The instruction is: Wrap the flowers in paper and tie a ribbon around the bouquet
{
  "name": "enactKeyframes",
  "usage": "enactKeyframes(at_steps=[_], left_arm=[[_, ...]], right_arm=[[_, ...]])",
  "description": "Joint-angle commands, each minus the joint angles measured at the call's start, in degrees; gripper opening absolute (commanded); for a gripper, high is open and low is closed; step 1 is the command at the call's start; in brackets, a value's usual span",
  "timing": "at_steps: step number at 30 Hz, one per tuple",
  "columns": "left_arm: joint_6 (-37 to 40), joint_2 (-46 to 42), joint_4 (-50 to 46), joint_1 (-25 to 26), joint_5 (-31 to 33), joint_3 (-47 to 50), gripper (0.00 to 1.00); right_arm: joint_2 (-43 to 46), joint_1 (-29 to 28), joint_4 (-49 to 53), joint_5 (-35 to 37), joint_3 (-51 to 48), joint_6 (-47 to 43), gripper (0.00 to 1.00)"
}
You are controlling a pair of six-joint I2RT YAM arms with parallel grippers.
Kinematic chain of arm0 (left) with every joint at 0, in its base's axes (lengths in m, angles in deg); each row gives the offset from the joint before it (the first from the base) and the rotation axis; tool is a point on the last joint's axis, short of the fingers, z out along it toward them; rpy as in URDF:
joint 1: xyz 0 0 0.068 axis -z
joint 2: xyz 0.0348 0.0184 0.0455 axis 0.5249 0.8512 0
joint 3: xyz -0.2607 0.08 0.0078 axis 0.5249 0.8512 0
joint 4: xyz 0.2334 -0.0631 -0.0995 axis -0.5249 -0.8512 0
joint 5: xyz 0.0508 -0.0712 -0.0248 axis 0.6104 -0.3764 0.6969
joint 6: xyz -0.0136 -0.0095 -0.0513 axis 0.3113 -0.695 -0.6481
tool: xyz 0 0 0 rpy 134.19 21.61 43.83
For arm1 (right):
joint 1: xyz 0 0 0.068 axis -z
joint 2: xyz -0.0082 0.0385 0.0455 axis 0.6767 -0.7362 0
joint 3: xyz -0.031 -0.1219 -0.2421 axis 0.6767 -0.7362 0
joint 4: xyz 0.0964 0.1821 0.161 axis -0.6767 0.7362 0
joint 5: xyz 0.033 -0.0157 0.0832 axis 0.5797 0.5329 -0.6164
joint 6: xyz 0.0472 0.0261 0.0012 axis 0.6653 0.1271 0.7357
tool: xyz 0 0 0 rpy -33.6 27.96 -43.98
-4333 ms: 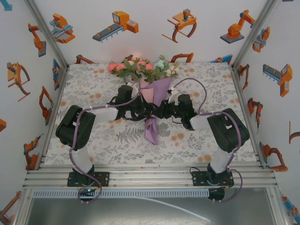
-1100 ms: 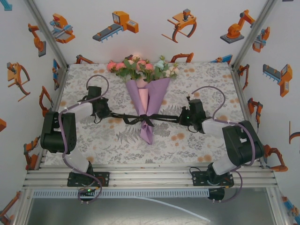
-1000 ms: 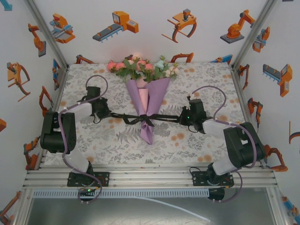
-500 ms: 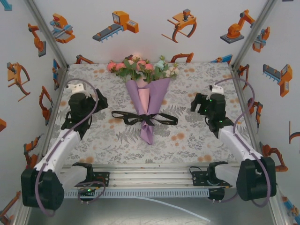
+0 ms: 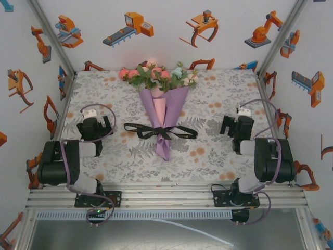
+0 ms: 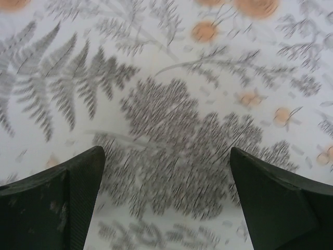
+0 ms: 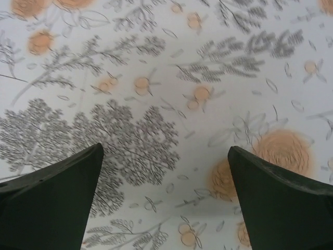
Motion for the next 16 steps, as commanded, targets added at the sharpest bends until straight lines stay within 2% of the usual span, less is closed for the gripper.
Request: enactKeyframes(at_steps=[1,2,3,4,6,9,16], left_arm=[[2.79,0.37,5.54,-0.03,-3.65,-1.54,0.97],[3.48,1.59,9.08,0.46,-3.06,-0.62,0.97],[3.43,0.90,7.27,0.65,-2.66,-0.79,0.97],[3.17,0.15,4.89,0.69,-2.55,-1.34,0.97],[3.37,1.08,7.62,0.67,-2.62,-0.83,0.97],[3.42,0.64,6.49,0.70,-2.61,-1.06,0.97],[3.42,0.49,6.03,0.70,-2.59,-1.10,0.97]], right_arm=[[-0.17,-0.03,-10.47,1.74,-1.19,0.25,0.99],[-0.58,-0.21,-13.12,3.85,-2.05,0.93,0.99],[-0.23,-0.26,-13.04,4.45,-2.37,1.17,0.99],[-0.40,-0.22,-13.44,3.77,-2.44,0.78,0.99],[-0.53,-0.25,-13.06,2.23,-2.08,0.51,0.99],[-0.72,-0.28,-9.96,0.12,0.01,-0.40,0.99],[-0.58,-0.55,-8.98,0.25,0.03,-0.93,0.99]])
